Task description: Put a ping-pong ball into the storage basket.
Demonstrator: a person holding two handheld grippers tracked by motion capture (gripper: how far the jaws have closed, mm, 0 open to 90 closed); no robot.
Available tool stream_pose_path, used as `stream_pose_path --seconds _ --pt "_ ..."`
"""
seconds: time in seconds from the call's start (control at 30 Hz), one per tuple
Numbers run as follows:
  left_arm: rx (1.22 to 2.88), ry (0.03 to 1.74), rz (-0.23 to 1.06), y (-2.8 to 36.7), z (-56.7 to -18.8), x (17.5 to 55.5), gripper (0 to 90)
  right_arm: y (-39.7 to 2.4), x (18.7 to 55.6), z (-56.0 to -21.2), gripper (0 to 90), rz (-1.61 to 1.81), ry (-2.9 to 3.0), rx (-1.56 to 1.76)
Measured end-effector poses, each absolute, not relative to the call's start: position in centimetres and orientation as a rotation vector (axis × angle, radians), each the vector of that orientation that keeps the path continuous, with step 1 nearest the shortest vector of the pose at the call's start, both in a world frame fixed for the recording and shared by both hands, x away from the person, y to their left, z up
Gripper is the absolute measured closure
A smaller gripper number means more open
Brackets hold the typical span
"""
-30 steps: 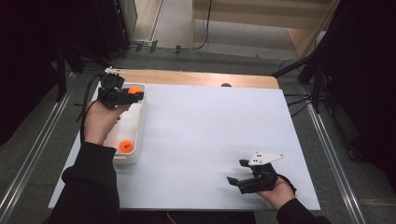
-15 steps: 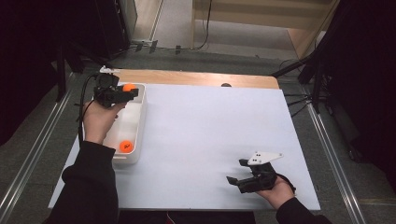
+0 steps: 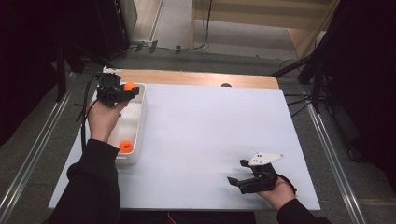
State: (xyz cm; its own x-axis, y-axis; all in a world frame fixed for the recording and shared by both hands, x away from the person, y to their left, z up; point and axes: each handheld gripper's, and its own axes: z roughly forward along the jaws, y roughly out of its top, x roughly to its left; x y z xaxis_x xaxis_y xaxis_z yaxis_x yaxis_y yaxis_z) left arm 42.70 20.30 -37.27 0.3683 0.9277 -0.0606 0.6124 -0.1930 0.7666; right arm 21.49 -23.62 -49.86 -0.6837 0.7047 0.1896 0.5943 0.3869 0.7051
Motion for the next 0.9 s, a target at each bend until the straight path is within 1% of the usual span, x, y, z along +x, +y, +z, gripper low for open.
stream_pose_path --seconds 0.47,0.9 --pt "1.885 1.353 0.586 20.0 -38.2 43.7 50.4 -24.2 20.9 -49.9 15.0 1.175 2.474 1.198" --pt "1.906 1.384 0.605 20.1 -39.3 44.4 50.3 -24.4 20.7 -49.9 14.9 1.176 2.466 1.208"
